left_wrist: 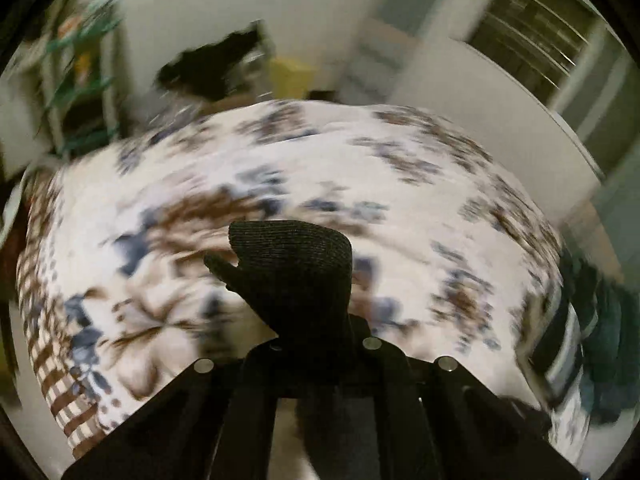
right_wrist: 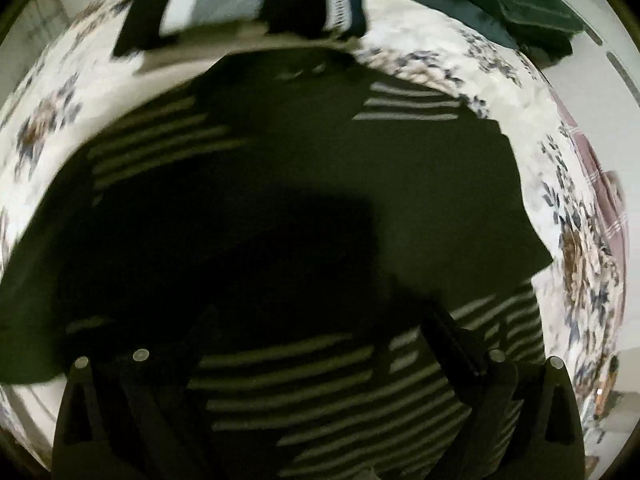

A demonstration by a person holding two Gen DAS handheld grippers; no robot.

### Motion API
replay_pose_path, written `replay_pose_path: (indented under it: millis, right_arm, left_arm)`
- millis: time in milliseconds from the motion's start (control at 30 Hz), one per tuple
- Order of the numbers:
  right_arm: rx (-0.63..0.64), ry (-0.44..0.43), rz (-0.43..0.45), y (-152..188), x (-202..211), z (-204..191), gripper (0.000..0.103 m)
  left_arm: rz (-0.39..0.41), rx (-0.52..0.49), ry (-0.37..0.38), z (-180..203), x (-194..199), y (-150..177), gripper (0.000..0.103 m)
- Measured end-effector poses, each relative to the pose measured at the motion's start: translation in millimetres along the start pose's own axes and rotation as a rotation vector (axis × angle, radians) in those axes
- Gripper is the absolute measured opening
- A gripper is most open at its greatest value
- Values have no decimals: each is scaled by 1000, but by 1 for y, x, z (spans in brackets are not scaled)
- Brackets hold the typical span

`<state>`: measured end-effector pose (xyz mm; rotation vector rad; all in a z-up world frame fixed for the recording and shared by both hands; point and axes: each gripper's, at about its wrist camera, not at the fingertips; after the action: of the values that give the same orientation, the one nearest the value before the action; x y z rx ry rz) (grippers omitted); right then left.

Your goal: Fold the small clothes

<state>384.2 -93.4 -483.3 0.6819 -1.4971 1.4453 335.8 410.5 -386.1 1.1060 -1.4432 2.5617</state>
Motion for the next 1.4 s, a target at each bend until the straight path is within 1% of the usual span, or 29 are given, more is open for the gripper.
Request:
replay_pose_path:
  millis: [100, 133, 200, 233, 267, 300, 367, 467, 567, 600, 667, 700, 733, 767, 833, 867, 900, 933, 967, 1033, 1067, 1100, 1167, 1200, 1267, 1300, 1333, 1367, 1400]
  right_arm:
    - [-89, -42, -13, -16, -12, 37, 102]
    - [-121, -62, -25, -20, -15, 52, 102]
    - [-179, -79, -28, -28, -18, 81, 103]
    - [-199, -82, -30, -31, -20, 96, 103]
    - [-220, -81, -36, -33, -22, 116, 103]
    - [-242, -79, -41, -35, -24, 135, 103]
    - [-282, -70, -50, -36, -27, 176, 103]
    - [-328, -35, -59, -35, -30, 239, 103]
    - [-364, -4, -77, -30, -39, 299, 103]
    - [-376, 1, -87, -28, -41, 317, 103]
    - [-406, -1, -113, -22, -48, 351, 103]
    - [-420, -13, -124, -19, -50, 365, 103]
    - [-436, -30, -136, -16, -53, 378, 103]
    - [-450, -46, -145, -13, -56, 391, 103]
    - [-480, -96, -163, -10, -60, 411, 103]
    - [-496, -135, -174, -9, -61, 422, 103]
    - [-506, -161, -182, -8, -61, 428, 103]
    - [-507, -180, -191, -7, -60, 431, 103]
    - [-503, -207, -203, -7, -59, 435, 103]
    - [-488, -257, -222, -9, -57, 438, 102]
    - [-483, -279, -228, -11, -55, 436, 102]
    - [-477, -316, -238, -13, -55, 432, 102]
    - [-468, -375, -256, -20, -57, 419, 102]
    - [-465, -403, -263, -24, -60, 411, 102]
    - [-458, -464, -271, -37, -69, 387, 101]
    - [-449, -478, -269, -43, -73, 376, 96]
    - [-437, -496, -263, -50, -79, 363, 92]
    - [-423, -516, -258, -59, -86, 348, 92]
    - [-412, -528, -263, -68, -95, 333, 92]
  left_arm:
    - [-11, -74, 101, 71, 13, 8, 4]
    - [-24, -98, 156, 104, 19, 16, 4]
    - [-66, -164, 230, 166, 25, 39, 4]
    - [-95, -197, 292, 206, 30, 59, 4]
    - [-114, -217, 323, 230, 32, 74, 4]
    - [-153, -252, 371, 271, 35, 101, 4]
    - [-218, -279, 441, 325, 38, 143, 4]
    - [-324, -353, 537, 412, 48, 223, 4]
    - [-427, -451, 598, 478, 58, 306, 4]
    - [-452, -475, 601, 491, 59, 325, 5]
    - [-524, -527, 588, 513, 57, 370, 6]
    - [-550, -557, 568, 519, 56, 387, 9]
    - [-559, -591, 549, 527, 63, 401, 9]
    - [-558, -636, 517, 533, 64, 413, 9]
    - [-544, -706, 457, 529, 64, 425, 22]
    - [-539, -721, 440, 526, 64, 426, 36]
    - [-529, -721, 423, 515, 66, 422, 50]
    - [-510, -708, 392, 502, 71, 417, 57]
    - [-494, -695, 360, 488, 76, 408, 67]
    - [-447, -666, 294, 457, 91, 394, 69]
    - [-423, -657, 252, 438, 95, 387, 74]
    - [-406, -654, 192, 415, 101, 381, 84]
    - [-396, -652, 65, 368, 106, 378, 87]
    - [-402, -651, 22, 349, 106, 379, 87]
    - [-451, -666, -85, 306, 97, 390, 87]
    - [-461, -675, -129, 292, 93, 395, 87]
    - [-467, -679, -168, 277, 89, 400, 87]
    - [-477, -664, -177, 266, 85, 404, 87]
    - [-488, -637, -167, 257, 83, 406, 91]
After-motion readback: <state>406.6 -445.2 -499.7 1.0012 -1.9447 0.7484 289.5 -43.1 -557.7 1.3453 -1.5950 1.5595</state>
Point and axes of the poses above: each gripper's, at about its wrist camera, not at the fingertips, and x roughly against the way its jaws point, z to its right, y to its underside, and after that the axes turned 14 degrees about z, right-handed
